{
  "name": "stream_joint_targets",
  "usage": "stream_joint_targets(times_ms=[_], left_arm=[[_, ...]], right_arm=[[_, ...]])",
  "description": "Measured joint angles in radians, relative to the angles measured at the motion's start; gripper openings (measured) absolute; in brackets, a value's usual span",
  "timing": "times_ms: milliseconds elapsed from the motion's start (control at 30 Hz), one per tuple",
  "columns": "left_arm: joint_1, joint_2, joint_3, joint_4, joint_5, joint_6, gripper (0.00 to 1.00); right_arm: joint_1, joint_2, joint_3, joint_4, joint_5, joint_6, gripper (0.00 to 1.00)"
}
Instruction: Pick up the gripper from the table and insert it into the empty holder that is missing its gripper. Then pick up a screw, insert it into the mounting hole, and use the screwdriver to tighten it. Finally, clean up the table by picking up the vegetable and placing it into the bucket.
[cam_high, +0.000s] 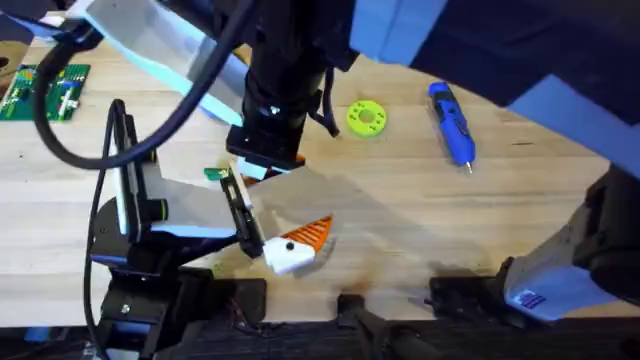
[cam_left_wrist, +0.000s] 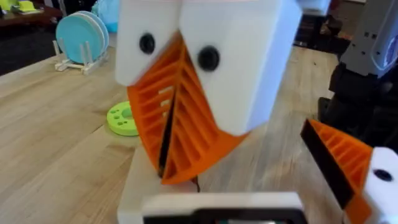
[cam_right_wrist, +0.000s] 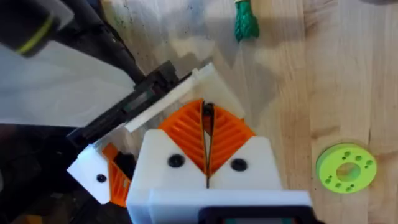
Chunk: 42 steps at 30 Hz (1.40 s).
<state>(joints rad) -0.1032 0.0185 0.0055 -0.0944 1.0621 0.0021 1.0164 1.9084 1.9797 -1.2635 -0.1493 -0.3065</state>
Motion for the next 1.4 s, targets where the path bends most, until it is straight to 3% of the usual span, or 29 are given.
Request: stream_joint_targets(times_ms=[133, 267, 367, 533, 567, 933, 1233, 1333, 1367, 1400], left_arm=[[0.000, 0.000, 0.000, 0.000, 0.002, -0.003, 0.993], [0.000, 0.000, 0.000, -0.001, 0.008, -0.006, 0.993], [0.000, 0.000, 0.000, -0.001, 0.007, -0.006, 0.993], [0.000, -0.001, 0.000, 0.000, 0.008, 0.004, 0.993], [0.000, -0.001, 0.000, 0.000, 0.008, 0.006, 0.993], [0.000, -0.001, 0.000, 0.000, 0.008, 0.014, 0.993], [0.000, -0.001, 0.000, 0.000, 0.008, 0.017, 0.995], [0.000, -0.001, 0.000, 0.000, 0.008, 0.018, 0.927], [0.000, -0.001, 0.000, 0.000, 0.008, 0.019, 0.703], [0.000, -0.001, 0.000, 0.000, 0.008, 0.018, 0.558]], right_arm=[[0.000, 0.000, 0.000, -0.004, 0.001, 0.000, 0.017], [0.001, 0.000, 0.000, -0.009, 0.002, 0.006, 0.190], [0.005, 0.000, 0.000, -0.017, -0.003, 0.008, 0.398], [-0.002, -0.018, 0.000, -0.029, 0.016, 0.007, 0.936], [-0.005, -0.026, 0.000, -0.028, 0.018, 0.006, 0.981], [-0.049, -0.170, 0.000, -0.028, 0.010, 0.007, 0.994], [-0.217, -0.288, 0.001, -0.087, 0.010, 0.017, 0.994], [-0.304, -0.320, 0.001, -0.116, 0.013, 0.022, 0.993], [-0.394, -0.354, 0.001, -0.129, 0.019, 0.023, 0.993], [-0.425, -0.368, 0.001, -0.129, 0.019, 0.023, 0.993]])
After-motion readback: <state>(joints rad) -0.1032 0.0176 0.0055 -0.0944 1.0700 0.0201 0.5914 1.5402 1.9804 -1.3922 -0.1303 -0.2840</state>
